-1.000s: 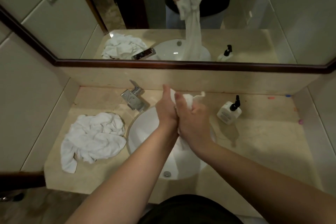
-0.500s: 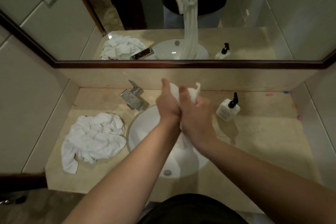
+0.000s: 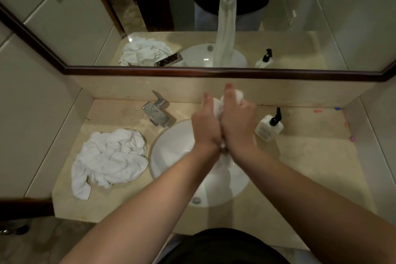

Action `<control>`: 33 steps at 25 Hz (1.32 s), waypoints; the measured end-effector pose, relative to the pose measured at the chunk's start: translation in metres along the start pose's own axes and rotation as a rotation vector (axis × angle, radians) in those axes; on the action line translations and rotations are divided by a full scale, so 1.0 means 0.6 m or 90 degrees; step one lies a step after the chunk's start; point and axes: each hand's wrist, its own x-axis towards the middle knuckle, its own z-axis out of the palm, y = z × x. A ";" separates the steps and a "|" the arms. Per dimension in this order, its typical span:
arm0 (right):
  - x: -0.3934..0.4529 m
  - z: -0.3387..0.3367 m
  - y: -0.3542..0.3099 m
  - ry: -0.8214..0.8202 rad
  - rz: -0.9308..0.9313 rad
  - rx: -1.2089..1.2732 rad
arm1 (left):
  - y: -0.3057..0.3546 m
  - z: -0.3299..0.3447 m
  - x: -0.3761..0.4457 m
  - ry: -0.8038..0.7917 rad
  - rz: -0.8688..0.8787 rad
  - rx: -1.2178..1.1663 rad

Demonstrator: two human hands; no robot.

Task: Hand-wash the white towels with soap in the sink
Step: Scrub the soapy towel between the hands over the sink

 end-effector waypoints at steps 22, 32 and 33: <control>-0.004 0.004 -0.005 -0.085 -0.152 -0.128 | 0.017 -0.014 -0.001 -0.083 -0.038 -0.041; -0.001 0.008 -0.004 -0.045 -0.084 -0.064 | 0.022 -0.017 0.000 -0.117 -0.047 -0.034; -0.006 0.008 -0.003 -0.043 -0.089 -0.055 | 0.020 -0.021 0.002 -0.108 -0.045 -0.039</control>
